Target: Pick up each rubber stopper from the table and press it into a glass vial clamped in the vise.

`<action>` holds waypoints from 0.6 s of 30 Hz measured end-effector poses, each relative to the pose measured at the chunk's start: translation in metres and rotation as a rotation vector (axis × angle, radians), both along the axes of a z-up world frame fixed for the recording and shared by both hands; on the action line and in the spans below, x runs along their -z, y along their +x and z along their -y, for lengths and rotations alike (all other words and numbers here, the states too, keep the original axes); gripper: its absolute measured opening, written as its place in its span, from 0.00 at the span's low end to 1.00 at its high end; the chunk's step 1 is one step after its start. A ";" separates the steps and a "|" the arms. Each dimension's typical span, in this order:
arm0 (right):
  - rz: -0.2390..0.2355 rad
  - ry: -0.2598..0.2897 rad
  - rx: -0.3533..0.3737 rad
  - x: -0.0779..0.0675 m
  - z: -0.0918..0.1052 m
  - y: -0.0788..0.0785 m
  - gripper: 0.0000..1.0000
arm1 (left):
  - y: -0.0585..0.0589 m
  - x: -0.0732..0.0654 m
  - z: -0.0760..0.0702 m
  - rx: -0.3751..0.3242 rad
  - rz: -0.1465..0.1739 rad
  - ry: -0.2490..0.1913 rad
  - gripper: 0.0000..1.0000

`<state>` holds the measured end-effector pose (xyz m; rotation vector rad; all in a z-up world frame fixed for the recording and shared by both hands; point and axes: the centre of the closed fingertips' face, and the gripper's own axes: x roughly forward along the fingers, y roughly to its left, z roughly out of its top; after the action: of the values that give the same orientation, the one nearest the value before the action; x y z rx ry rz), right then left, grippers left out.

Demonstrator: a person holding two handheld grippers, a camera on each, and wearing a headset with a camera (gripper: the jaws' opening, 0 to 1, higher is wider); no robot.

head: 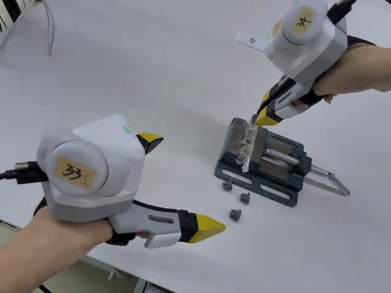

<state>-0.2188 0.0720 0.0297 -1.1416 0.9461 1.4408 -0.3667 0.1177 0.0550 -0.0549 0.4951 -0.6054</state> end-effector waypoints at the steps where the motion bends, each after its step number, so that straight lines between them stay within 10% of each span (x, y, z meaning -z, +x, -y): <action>1: 0.001 -0.001 -0.003 0.000 0.000 0.000 0.06 | 0.000 0.001 -0.001 -0.001 0.000 0.002 0.99; 18: -0.018 0.016 -0.054 -0.017 -0.002 -0.001 0.09 | 0.002 0.006 -0.007 0.000 0.000 0.008 0.99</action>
<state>-0.2195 0.0737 0.0467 -1.1516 0.9205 1.5018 -0.3649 0.1248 0.0495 -0.0472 0.4974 -0.6037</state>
